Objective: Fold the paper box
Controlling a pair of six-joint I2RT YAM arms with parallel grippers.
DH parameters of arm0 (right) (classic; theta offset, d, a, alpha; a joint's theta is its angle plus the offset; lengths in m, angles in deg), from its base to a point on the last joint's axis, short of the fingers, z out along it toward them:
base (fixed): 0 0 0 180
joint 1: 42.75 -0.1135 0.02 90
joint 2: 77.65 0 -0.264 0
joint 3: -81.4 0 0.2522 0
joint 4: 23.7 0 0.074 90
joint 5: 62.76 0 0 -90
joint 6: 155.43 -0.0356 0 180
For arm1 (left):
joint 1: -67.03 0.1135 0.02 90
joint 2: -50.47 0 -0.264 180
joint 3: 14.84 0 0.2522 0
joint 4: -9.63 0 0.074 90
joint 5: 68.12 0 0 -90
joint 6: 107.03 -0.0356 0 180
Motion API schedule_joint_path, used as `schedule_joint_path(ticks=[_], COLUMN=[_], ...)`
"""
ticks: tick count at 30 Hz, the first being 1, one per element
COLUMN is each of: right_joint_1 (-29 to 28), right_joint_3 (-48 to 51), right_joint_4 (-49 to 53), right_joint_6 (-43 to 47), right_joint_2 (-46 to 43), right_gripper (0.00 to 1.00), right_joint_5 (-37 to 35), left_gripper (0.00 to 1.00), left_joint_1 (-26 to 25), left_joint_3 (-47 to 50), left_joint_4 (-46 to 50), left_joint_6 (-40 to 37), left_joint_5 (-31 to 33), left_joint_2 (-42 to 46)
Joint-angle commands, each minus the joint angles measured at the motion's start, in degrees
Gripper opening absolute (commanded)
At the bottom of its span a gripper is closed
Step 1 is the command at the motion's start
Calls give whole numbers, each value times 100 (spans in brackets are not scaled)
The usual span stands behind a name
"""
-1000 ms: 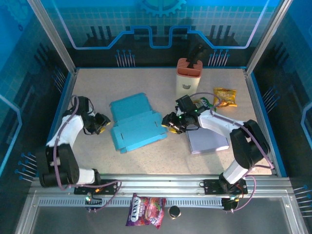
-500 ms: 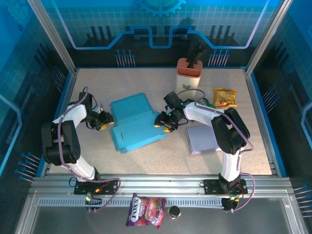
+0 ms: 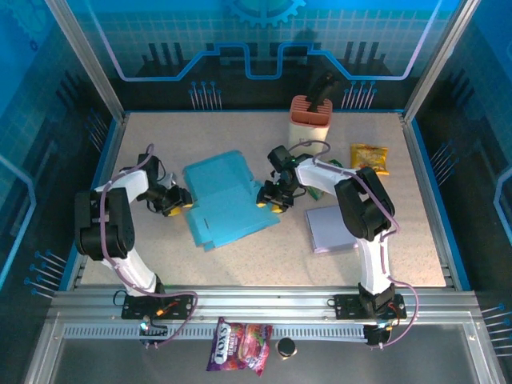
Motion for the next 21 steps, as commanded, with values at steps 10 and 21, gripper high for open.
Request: schedule_joint_path(ticks=[10,21], right_joint_1=[317,343], right_joint_3=[-166,-201], right_joint_4=[643,669], right_joint_6=[723,763], right_joint_2=[356,343], right_gripper=[48,47], right_joint_5=[-305,-245], left_gripper=[50,51], left_joint_1=[-202,-510], left_joint_3=[256,-60], left_joint_4=[-411,-792], left_joint_6=[-130,-484], left_joint_5=[-203,-243], left_joint_2=[-27,-97])
